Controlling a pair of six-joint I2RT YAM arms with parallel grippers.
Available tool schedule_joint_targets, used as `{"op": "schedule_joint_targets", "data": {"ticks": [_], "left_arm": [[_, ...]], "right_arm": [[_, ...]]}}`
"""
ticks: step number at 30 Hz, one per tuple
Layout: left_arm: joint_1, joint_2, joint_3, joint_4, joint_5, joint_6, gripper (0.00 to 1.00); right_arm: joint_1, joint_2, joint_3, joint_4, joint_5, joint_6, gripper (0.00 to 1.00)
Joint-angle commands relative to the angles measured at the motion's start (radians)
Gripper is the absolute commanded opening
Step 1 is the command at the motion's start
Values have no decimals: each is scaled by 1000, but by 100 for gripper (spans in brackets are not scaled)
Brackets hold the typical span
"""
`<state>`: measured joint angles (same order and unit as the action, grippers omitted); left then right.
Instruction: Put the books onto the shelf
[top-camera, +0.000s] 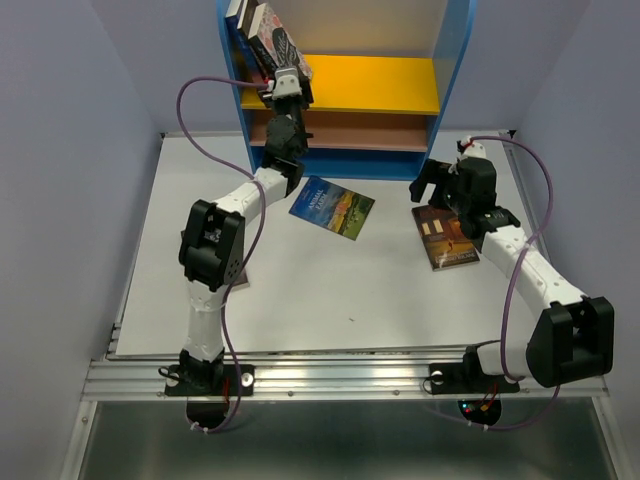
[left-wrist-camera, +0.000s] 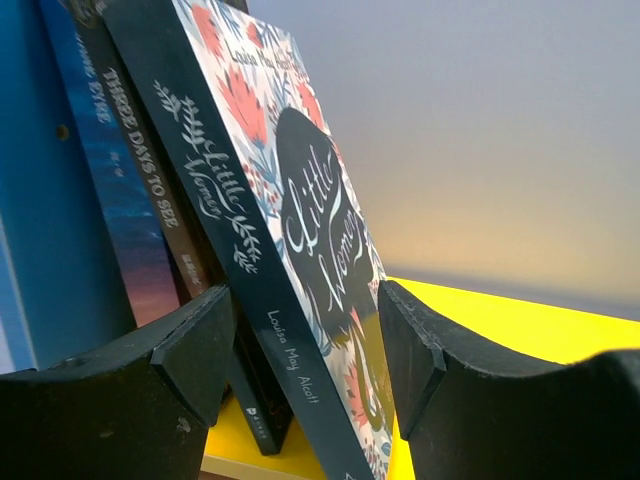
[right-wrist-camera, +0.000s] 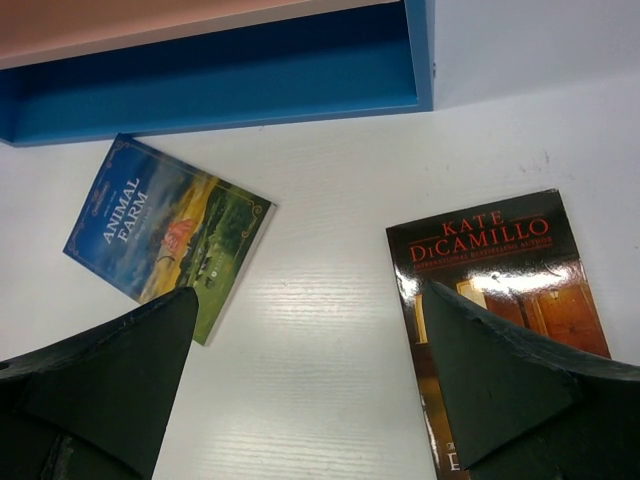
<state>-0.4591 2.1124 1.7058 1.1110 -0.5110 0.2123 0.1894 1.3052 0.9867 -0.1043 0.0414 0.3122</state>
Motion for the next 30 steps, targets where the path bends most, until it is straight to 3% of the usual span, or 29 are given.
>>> {"op": "schedule_joint_targets", "data": {"ticks": [1,7,12,14,16,22,25,30], "left_arm": [[-7,-124,-34,44,-47,6,72],[-10,-178,-100,29,-67,-28,87],[-13,-206,-129,-16,-60,-63,90],[-15,-242,-158,-20,-46,-80,99],[-24,-296,-201,-52,-27,-120,99],[-67,-544,-380,-252,40,-267,99],[-78,-678,-489,-394,63,-411,99],[-98,-865,-688,-632,65,-597,99]], "right_arm": [[1,6,50,20,-25,-7,100],[1,9,50,20,-31,-7,100],[1,14,49,18,-34,-7,100],[1,14,50,18,-55,-8,100],[1,12,52,15,-77,-13,100],[1,23,58,21,-161,-61,100],[1,69,84,34,-253,-91,100],[1,244,174,60,-440,-111,100]]}}
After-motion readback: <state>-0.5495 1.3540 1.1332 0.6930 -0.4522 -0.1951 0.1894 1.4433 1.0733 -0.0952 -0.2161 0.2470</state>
